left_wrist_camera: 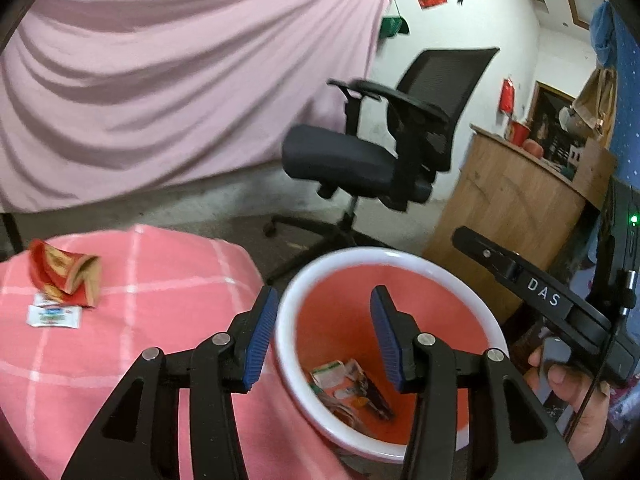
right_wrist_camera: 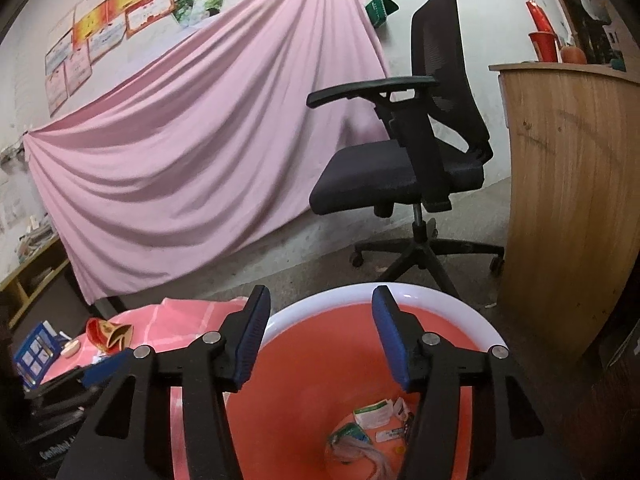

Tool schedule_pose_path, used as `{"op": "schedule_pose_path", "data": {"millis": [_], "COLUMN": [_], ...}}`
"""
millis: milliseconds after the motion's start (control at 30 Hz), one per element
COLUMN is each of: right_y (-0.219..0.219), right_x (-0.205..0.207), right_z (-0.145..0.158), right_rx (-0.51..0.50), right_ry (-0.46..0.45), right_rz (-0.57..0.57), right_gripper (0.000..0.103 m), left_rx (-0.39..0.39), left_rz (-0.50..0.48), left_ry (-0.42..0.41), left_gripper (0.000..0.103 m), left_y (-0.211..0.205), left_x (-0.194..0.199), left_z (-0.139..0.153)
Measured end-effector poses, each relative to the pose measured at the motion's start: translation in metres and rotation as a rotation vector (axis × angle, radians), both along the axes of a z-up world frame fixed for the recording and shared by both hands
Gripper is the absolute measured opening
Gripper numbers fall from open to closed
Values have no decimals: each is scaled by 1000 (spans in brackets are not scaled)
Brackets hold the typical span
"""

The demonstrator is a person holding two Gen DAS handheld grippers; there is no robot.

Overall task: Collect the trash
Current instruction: 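Move both tools back over the table toward the earbud case and red cup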

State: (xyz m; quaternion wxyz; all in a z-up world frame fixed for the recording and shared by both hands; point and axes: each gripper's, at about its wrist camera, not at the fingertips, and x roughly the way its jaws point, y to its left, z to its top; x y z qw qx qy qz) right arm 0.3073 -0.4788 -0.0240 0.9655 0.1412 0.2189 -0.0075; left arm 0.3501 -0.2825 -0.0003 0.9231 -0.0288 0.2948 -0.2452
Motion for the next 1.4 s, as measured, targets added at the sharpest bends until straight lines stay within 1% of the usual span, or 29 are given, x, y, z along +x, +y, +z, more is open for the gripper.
{"op": "schedule_pose_path", "data": {"millis": [67, 100, 167, 200, 233, 267, 300, 333, 367, 400, 500, 700, 933, 1033, 1200, 1300, 1400], "right_y": [3, 5, 10, 15, 18, 24, 28, 32, 38, 42, 57, 88, 131, 151, 183, 200, 217], "right_x": [-1, -3, -6, -10, -11, -15, -18, -21, -25, -27, -30, -29, -34, -31, -24, -17, -8], "right_z": [4, 6, 12, 16, 18, 23, 26, 28, 32, 34, 39, 44, 48, 47, 42, 38, 31], "right_rx": [-1, -4, -15, -33, -43, -59, -71, -78, -88, -94, -105, -104, -107, -119, -150, -167, -188], "right_ry": [-22, -38, -73, -102, -118, -155, -187, -211, -255, -281, -353, -446, -511, -518, -505, -474, -426], "right_rz": [-4, -8, -21, -34, -39, -45, -49, -53, -57, -56, -46, -44, 13, 47, 120, 180, 238], "right_gripper": [71, 74, 78, 79, 84, 91, 94, 102, 103, 103, 103, 103, 103, 103, 103, 103, 103], "left_rx": [4, 3, -12, -18, -22, -27, -34, -46, -62, -76, -98, -65, -11, 10, 54, 87, 93], "left_rz": [29, 43, 75, 89, 106, 132, 152, 173, 195, 218, 288, 394, 526, 580, 628, 646, 667], "left_ry": [-25, -36, -67, -81, -94, -110, -124, -144, -168, -190, -234, -318, -443, -493, -518, -493, -438], "left_gripper": [46, 48, 56, 57, 60, 67, 74, 87, 96, 98, 99, 99, 99, 99, 99, 99, 99], "left_y": [8, 13, 25, 31, 36, 44, 52, 60, 69, 76, 100, 144, 195, 215, 244, 256, 266], "left_x": [-4, -6, -11, -12, -13, -16, -17, -20, -24, -27, -33, -55, -89, -105, -113, -107, -95], "left_z": [5, 7, 14, 17, 21, 25, 28, 32, 35, 36, 42, 45, 42, 36, 24, 14, 5]}}
